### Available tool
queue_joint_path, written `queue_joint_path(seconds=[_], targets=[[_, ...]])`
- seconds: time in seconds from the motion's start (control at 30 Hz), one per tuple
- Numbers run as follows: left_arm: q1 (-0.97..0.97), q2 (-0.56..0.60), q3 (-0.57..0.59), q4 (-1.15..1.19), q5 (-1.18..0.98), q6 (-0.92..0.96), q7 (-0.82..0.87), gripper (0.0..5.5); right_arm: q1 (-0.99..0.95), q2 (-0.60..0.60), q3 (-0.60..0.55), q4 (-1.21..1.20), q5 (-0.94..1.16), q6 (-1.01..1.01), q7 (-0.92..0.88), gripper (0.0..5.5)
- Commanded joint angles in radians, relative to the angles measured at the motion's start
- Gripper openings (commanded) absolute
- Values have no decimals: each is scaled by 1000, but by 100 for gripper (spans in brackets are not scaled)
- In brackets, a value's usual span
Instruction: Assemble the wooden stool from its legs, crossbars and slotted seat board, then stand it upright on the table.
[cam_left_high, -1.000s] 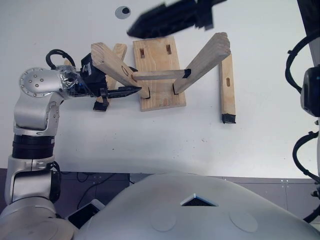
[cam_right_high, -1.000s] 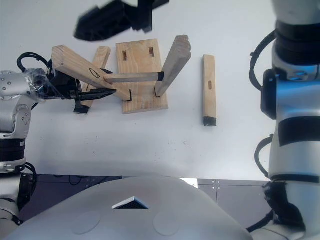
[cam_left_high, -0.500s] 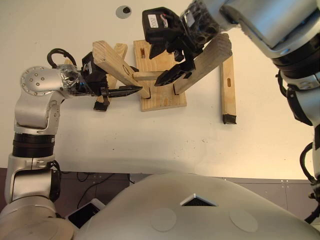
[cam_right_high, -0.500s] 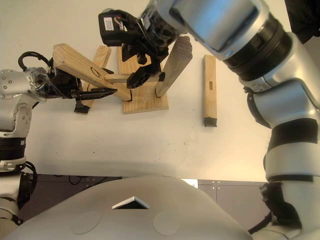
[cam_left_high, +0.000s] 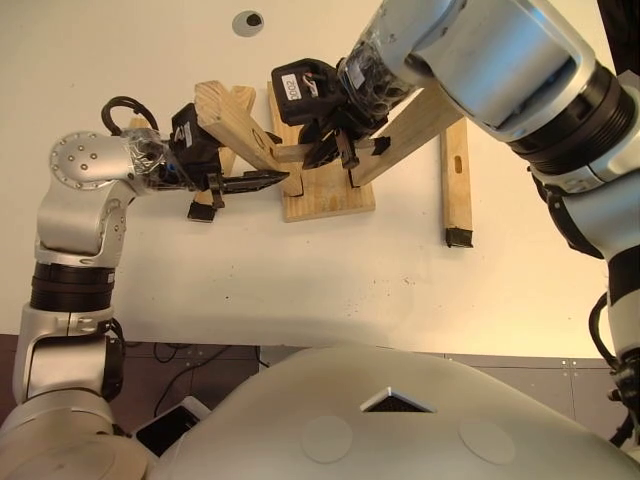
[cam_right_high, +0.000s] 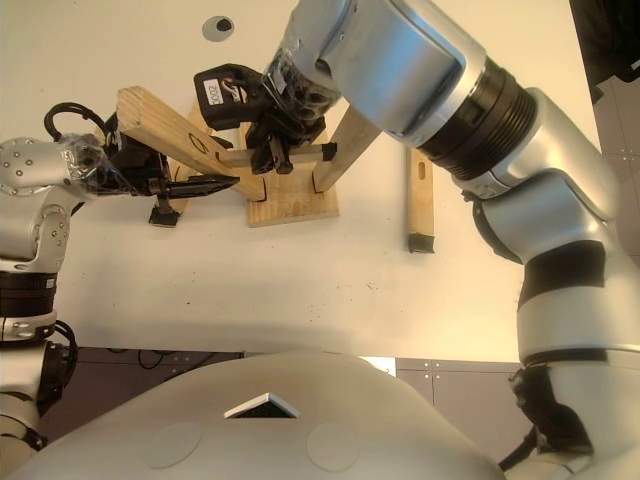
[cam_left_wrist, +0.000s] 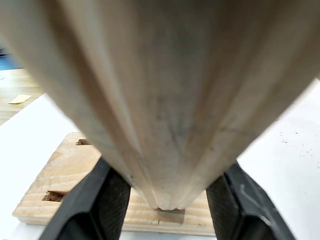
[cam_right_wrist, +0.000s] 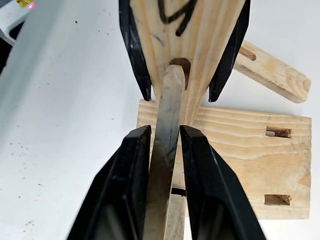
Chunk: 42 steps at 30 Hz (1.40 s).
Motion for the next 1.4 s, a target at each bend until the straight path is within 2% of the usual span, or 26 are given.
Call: queue_joint_path(seconds=[0.03,0.2,0.53,0.87,1.1,1.13,1.4], targets=[[22,-10,-39,0,27,18,-7,201,55,31,43,5,-27,12,-7,72],[8,-21,-73,-21,56,35,9,201,78,60,48,19,-49,21,-12,55],[-44,-94,-248,88,182,93,53,201,98,92,-3,3,-41,70,-7,42],[-143,-122,-404,110,230,202,2,201,122,156,-36,-27,-13,139,-13,42],[-128,-98,-406,186,239,176,0,201,107,140,-79,-11,-59,63,-20,42],[-122,-89,-401,193,238,172,-4,201,95,130,-93,-11,-61,49,-16,81],[-138,-43,-368,170,212,171,-18,201,-74,13,-295,46,-57,-49,38,218]])
